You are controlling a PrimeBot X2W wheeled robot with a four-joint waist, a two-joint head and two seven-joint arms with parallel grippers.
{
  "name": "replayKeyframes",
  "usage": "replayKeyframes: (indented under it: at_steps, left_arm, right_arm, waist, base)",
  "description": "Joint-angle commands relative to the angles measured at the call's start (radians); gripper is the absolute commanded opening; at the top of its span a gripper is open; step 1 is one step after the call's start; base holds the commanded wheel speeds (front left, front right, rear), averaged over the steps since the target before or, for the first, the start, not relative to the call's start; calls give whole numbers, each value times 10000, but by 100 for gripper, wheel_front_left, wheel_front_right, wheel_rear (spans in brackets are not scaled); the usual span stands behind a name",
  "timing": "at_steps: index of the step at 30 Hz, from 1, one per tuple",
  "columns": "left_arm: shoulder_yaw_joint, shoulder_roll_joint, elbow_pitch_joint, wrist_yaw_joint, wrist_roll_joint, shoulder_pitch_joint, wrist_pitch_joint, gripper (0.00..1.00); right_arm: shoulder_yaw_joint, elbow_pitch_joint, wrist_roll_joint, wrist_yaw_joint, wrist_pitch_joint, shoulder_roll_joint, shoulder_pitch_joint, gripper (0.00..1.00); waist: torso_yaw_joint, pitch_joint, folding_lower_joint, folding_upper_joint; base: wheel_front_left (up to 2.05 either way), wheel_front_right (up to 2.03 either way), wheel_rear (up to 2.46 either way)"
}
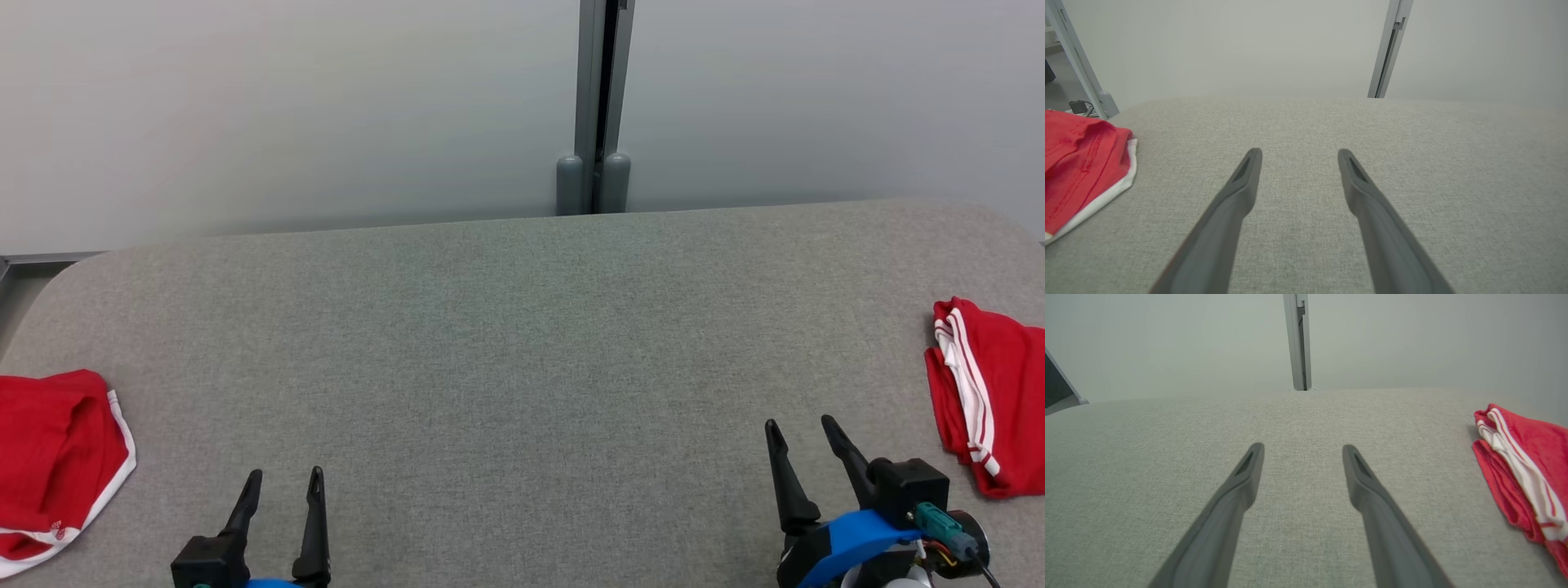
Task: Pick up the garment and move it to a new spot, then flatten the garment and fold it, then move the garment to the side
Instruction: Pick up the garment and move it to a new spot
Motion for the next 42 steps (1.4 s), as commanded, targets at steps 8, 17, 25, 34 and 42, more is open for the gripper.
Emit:
replayKeyframes:
  at_steps: [8,17,25,34,42]
  left_arm:
    - [25,-16,24,26,-49,-60,-3,100]
    - [302,-5,226,26,-179,-617,-3,100]
    - [1076,35,460,34,-177,-519,-3,100]
    - [1950,-44,767,42,-509,-426,-1,100]
    - [2354,143,1084,17,-1164,-1370,-3,100]
  right_arm:
    - [126,28,-17,-3,-50,-42,-69,100]
    - [585,58,57,-2,-50,-34,-422,100]
    - [1298,267,292,-2,-49,-39,-713,100]
    - [1977,452,391,-3,-51,-43,-991,100]
    - [2147,267,93,-3,-51,-43,-1271,100]
  waist:
    - [343,233,1,0]
    - [2009,753,1,0]
    - [3604,832,1,0]
    - [4181,833,1,0]
    - [3733,1446,1,0]
  base:
    - [0,0,0]
    - [0,0,0]
    - [0,0,0]
    - [0,0,0]
    - [0,0,0]
